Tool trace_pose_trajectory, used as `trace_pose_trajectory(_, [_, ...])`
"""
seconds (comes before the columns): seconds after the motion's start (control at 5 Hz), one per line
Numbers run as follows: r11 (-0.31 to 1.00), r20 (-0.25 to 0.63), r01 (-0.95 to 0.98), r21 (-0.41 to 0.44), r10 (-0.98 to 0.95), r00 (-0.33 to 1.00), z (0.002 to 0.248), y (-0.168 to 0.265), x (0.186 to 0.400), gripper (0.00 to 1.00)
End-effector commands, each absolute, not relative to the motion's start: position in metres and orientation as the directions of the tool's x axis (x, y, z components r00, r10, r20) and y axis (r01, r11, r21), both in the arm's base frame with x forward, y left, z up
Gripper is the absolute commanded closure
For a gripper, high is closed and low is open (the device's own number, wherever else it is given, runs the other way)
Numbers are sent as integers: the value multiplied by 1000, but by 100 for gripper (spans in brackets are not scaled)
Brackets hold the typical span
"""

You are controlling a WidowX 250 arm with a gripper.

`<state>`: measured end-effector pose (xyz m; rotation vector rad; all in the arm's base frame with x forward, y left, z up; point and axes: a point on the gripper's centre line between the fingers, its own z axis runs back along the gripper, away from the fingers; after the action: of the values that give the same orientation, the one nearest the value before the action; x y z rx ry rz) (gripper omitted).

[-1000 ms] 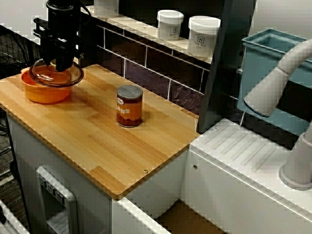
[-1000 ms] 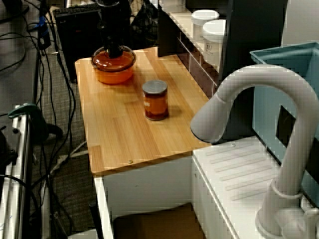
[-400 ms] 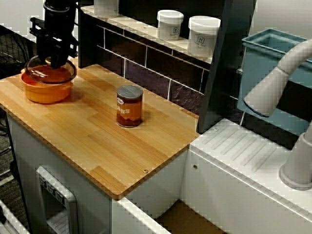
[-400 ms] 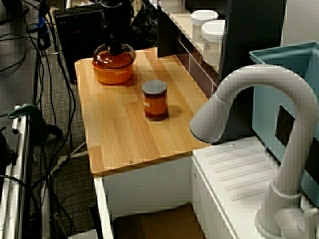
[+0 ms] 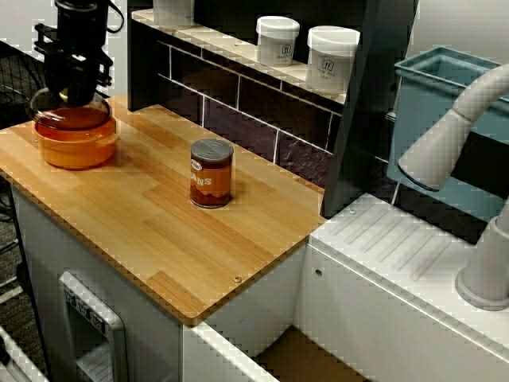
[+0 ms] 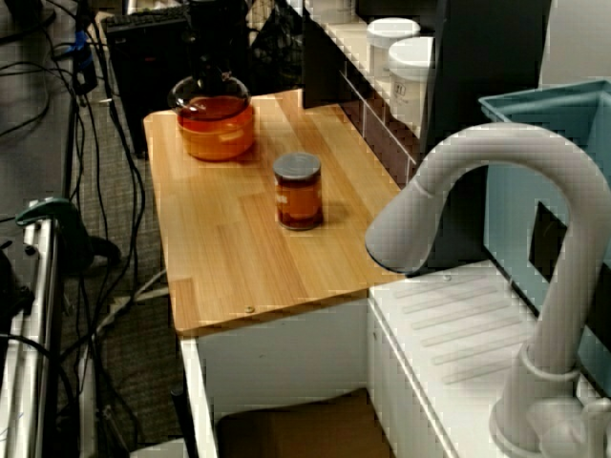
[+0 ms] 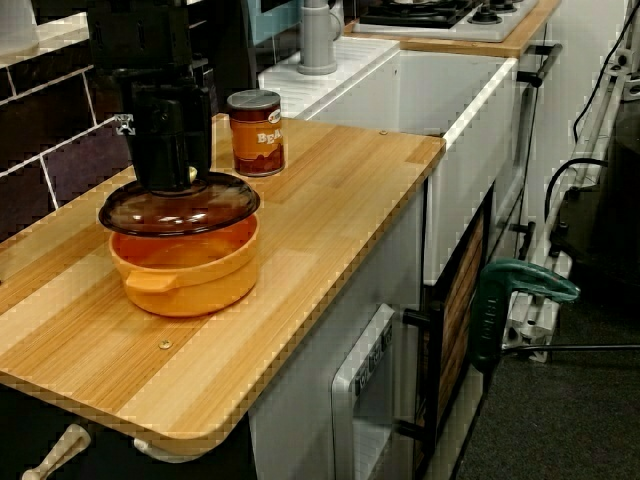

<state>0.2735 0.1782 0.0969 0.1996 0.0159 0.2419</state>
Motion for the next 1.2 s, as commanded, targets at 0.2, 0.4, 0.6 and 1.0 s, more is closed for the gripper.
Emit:
trace_pose_trajectory(0.2, [957, 52, -211, 200, 205, 977, 120, 180, 261, 100])
trace_pose_trajectory(0.4, [958, 50, -207, 201, 201, 978, 118, 178, 263, 100])
trace_pose_trajectory(0.6, [956, 51, -210, 206, 204, 978, 117, 180, 264, 100])
trace_pose_trajectory(1.0, [957, 39, -213, 196, 209, 977, 116, 186, 262, 100])
